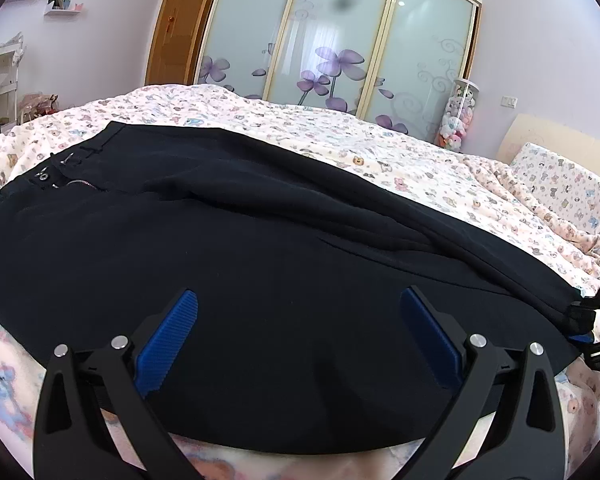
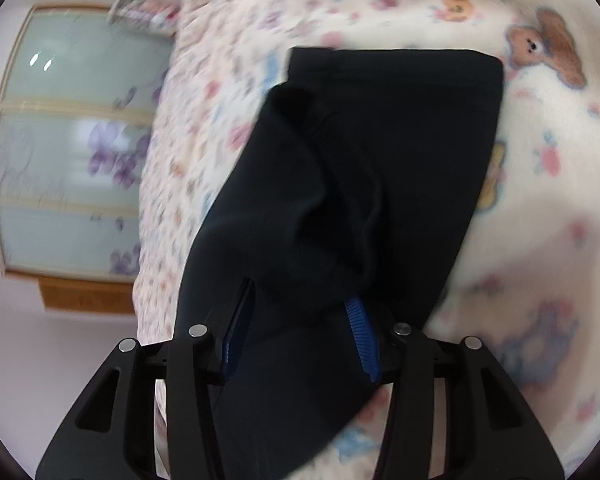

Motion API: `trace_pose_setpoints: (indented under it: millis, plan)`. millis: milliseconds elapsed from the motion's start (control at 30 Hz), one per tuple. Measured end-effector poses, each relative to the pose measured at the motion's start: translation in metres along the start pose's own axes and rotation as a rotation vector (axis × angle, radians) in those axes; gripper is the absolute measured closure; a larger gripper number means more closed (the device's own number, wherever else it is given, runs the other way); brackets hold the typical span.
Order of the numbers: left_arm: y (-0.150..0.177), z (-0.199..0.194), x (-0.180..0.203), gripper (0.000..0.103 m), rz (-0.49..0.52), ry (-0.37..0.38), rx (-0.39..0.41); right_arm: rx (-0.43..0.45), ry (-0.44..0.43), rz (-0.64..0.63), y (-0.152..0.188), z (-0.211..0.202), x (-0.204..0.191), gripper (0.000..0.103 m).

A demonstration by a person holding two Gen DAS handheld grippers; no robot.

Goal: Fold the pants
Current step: 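Lift the hems with the right gripper and carry them toward the waistband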

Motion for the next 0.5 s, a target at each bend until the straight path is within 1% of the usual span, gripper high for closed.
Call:
trace_pose_setpoints:
  millis: [33,67,100,133,167,200,233,267,300,333,400,433,467,500]
  plan:
    - [0.0,0.0,0.0,0.002,-0.003,0.002,-0.001,0.017,0.005,-0.02,-0.002,0.002,-0.002,0.065]
    - [0.001,0.0,-0.001,0.002,-0.006,0.003,-0.003,0.047,-0.007,-0.064,-0.005,0.002,-0.006,0.084]
    - [0.001,0.001,-0.001,0.002,-0.011,0.006,-0.006,0.057,-0.029,-0.082,-0.008,0.0,-0.009,0.091]
    - [0.001,0.001,-0.002,0.002,-0.022,0.012,-0.011,0.089,-0.097,-0.113,-0.009,-0.01,-0.018,0.094]
    - [0.001,0.002,-0.004,0.002,-0.034,0.017,-0.016,0.115,-0.143,-0.138,-0.011,-0.017,-0.024,0.095]
    - [0.002,0.002,-0.005,0.002,-0.045,0.022,-0.02,0.156,-0.193,-0.19,-0.011,-0.031,-0.029,0.095]
    - [0.002,0.004,-0.008,0.002,-0.071,0.034,-0.029,0.2,-0.207,-0.234,-0.011,-0.042,-0.029,0.095]
    - [0.003,0.004,-0.01,0.002,-0.094,0.045,-0.037,0.231,-0.194,-0.264,-0.011,-0.047,-0.025,0.095]
    - [0.004,0.005,-0.012,0.002,-0.121,0.059,-0.048,0.238,-0.163,-0.28,-0.01,-0.046,-0.014,0.095]
    - [0.004,0.005,-0.014,0.002,-0.144,0.071,-0.059,0.226,-0.145,-0.269,-0.009,-0.042,-0.004,0.095]
    - [0.0,0.004,-0.022,0.002,-0.223,0.115,-0.091,0.187,-0.116,-0.216,-0.002,-0.028,0.017,0.095]
    - [-0.008,0.002,-0.028,0.002,-0.278,0.15,-0.1,0.186,-0.113,-0.216,-0.002,-0.022,0.02,0.095]
    - [-0.019,0.001,-0.035,0.002,-0.305,0.165,-0.099,0.193,-0.112,-0.231,0.0,-0.02,0.02,0.095]
    - [-0.033,0.002,-0.042,0.002,-0.312,0.165,-0.095,0.214,-0.113,-0.277,0.002,-0.015,0.018,0.095]
Point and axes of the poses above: each gripper's, at about its wrist camera, not at the fingertips, and z roughly the way its jaws point, x to its right, y to its underside, the point moved 7 cm from there along z, roughly the way its jaws point, and after that the axes turned 14 degrees about x, right-handed, at the moved point
